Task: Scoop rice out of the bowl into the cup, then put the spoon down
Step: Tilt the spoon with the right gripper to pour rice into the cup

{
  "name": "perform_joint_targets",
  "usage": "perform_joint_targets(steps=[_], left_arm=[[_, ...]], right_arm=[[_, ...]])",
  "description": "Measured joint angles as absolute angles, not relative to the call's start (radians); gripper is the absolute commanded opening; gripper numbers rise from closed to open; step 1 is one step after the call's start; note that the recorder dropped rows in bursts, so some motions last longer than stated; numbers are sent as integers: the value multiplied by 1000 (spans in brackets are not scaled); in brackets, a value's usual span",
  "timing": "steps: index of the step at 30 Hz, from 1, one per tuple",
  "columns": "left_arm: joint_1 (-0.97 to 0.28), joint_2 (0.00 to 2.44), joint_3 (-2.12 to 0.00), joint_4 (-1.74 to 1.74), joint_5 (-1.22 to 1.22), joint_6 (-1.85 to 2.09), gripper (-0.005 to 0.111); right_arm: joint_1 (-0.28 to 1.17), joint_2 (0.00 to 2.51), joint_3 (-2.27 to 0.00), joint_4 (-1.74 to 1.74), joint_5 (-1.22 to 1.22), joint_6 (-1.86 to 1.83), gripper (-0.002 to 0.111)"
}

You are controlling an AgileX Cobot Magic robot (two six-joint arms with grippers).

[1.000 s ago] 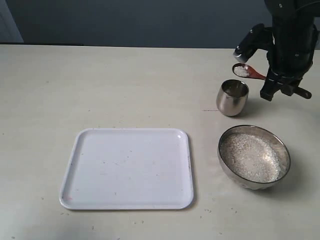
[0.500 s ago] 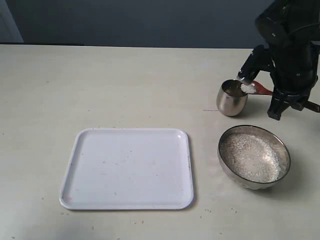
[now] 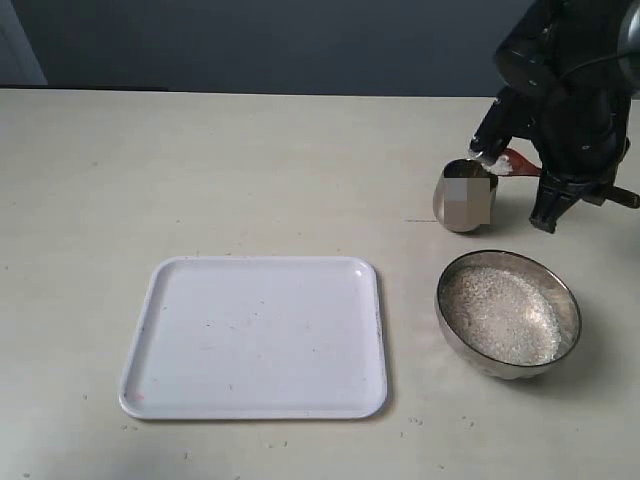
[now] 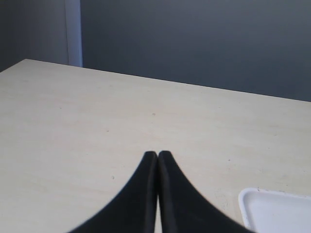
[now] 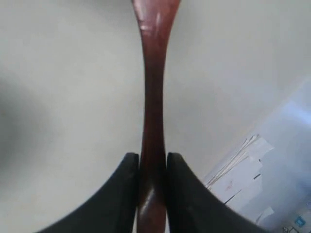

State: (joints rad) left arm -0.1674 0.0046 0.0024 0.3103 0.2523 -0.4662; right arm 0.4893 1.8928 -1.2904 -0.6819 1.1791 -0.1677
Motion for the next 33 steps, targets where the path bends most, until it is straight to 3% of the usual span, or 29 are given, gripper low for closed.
perform_joint_targets(steps=[33], left_arm=[[-167, 5, 2, 310, 252, -466, 1]], right_arm=[[612, 1930, -1290, -881, 1211, -56, -1]])
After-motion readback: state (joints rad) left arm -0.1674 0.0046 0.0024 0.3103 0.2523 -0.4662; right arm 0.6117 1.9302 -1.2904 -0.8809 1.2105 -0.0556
